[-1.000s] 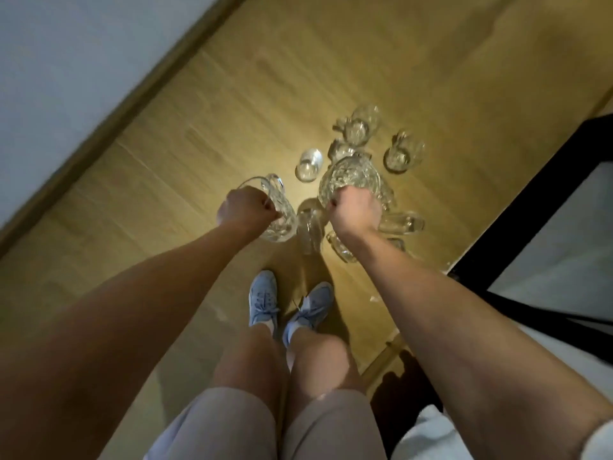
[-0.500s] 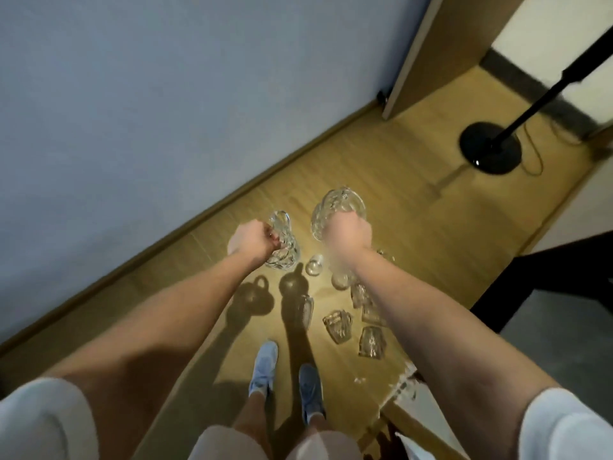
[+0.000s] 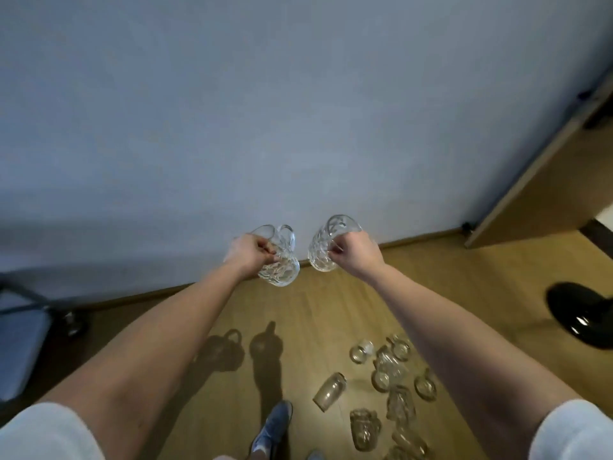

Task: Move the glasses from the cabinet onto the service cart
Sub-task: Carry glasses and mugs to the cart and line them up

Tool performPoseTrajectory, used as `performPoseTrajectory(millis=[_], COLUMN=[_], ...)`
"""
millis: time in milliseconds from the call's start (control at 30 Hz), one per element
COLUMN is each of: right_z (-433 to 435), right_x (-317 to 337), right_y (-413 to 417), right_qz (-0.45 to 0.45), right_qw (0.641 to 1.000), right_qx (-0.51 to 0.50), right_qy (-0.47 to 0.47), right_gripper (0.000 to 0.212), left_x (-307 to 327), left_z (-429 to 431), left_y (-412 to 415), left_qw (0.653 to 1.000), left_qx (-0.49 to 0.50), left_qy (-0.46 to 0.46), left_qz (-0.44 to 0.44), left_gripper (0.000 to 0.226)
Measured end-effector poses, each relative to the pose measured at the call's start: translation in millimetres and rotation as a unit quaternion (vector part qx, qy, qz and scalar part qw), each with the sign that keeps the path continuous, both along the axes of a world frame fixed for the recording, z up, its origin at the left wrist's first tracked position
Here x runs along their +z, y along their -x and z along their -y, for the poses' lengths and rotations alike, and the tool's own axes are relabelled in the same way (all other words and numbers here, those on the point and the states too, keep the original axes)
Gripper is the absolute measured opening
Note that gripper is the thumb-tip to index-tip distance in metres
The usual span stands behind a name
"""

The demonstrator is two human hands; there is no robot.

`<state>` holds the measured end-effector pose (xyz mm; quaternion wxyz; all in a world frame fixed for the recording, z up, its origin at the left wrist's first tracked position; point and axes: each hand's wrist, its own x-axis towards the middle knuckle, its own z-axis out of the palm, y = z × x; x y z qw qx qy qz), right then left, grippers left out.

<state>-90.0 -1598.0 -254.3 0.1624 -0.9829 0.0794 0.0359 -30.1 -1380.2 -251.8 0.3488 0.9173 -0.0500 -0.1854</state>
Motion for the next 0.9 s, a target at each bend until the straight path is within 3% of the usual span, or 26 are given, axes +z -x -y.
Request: performPoseTrajectory(millis=[267, 400, 567, 900], right_z=[-130, -209, -321, -564], right_x=[5, 11, 26, 50], right_y=[-42, -47, -51, -27], right_qz=[0.009, 0.002, 0.009, 0.043], right_qw=[0.987, 0.968, 0.938, 0.854], right_qx=[0.16, 0.25, 0.345, 0.518], right_qy=[0.012, 0.027, 0.03, 0.018], right_gripper=[0.019, 0.019, 0.017, 0.02], left_x=[24, 24, 29, 38], left_z=[-158, -236, -341, -557], left_y=[32, 57, 92, 183], left_qw=[0.984, 0.971, 0.955, 0.892], left_qx=[0.18, 0.239, 0.296, 0.45], left_qy=[0.005, -0.029, -0.036, -0.037], left_qz=[0.013, 0.009, 0.007, 0.017], left_gripper=[0.012, 0.022, 0.03, 0.008])
